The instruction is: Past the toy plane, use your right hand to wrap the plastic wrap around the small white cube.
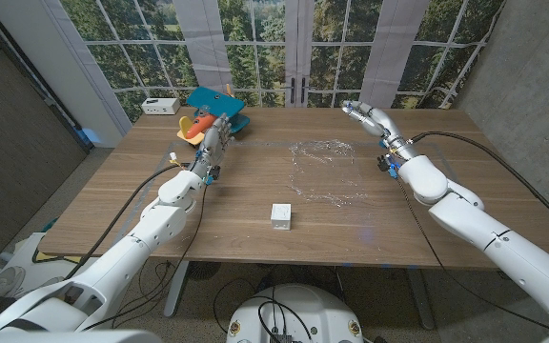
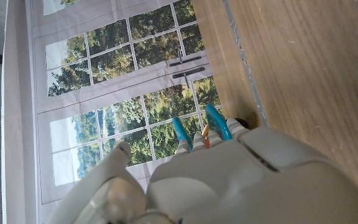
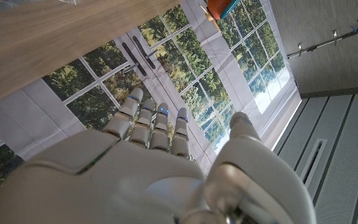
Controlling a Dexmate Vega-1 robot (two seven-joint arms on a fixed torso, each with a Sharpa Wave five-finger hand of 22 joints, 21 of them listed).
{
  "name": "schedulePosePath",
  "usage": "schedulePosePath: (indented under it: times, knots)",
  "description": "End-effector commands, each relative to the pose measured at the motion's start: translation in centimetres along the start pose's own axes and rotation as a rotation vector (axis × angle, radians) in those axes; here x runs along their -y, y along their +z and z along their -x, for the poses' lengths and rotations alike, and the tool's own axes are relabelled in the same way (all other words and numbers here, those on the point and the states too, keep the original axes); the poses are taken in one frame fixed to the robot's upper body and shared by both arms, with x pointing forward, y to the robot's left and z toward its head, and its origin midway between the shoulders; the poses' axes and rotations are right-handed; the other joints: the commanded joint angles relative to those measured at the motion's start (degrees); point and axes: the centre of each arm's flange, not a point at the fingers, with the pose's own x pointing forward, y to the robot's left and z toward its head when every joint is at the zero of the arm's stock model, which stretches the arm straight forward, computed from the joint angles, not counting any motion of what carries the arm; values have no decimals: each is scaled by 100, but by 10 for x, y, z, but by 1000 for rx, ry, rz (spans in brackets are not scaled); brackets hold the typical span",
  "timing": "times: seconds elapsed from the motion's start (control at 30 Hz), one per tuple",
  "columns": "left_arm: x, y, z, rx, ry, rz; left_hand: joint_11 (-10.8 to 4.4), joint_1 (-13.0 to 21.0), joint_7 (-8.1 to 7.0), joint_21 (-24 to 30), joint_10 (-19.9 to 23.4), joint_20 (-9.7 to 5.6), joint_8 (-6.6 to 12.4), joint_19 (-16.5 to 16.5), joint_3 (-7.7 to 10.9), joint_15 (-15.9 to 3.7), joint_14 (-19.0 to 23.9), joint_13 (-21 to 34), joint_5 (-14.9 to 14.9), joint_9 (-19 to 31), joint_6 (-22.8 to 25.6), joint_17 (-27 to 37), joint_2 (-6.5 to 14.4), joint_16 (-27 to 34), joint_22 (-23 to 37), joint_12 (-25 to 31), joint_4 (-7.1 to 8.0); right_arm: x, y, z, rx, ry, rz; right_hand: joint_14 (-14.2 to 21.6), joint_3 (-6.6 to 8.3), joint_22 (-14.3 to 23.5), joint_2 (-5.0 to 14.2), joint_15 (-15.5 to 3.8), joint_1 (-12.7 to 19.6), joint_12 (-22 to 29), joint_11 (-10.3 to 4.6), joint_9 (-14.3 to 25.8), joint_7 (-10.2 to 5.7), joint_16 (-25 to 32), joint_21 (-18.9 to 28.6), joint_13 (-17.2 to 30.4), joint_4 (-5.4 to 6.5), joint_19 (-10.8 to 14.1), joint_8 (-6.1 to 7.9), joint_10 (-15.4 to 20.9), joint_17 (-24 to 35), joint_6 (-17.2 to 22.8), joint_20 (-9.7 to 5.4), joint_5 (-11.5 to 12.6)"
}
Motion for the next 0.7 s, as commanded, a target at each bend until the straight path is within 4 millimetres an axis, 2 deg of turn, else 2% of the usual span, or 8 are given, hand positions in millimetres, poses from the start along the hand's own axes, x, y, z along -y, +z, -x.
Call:
schedulePosePath:
  times: [0.03,0.7]
  knots:
    - [1,1,-1,-1,-11,-2,22,29,-17,23,-1023,12,43,6,2,21,-1037,32,27,26,-947,9,108,24,14,25,-42,-6,35,0,77,43,127,64,5,22,-13,-15,68,29,-21,24,0,40,34,7,-40,93,30,73,14,75,-4,-37]
    - [0,-1,1,-1,-17,7,24,31,-5,9,-1008,17,37,11,-10,16,-1028,34,30,28,-881,10,101,11,14,8,-46,-21,77,-1,172,117,278,142,38,20,-27,-95,100,21,-67,25,-16,28,31,7,-83,146,15,175,16,166,-37,-51]
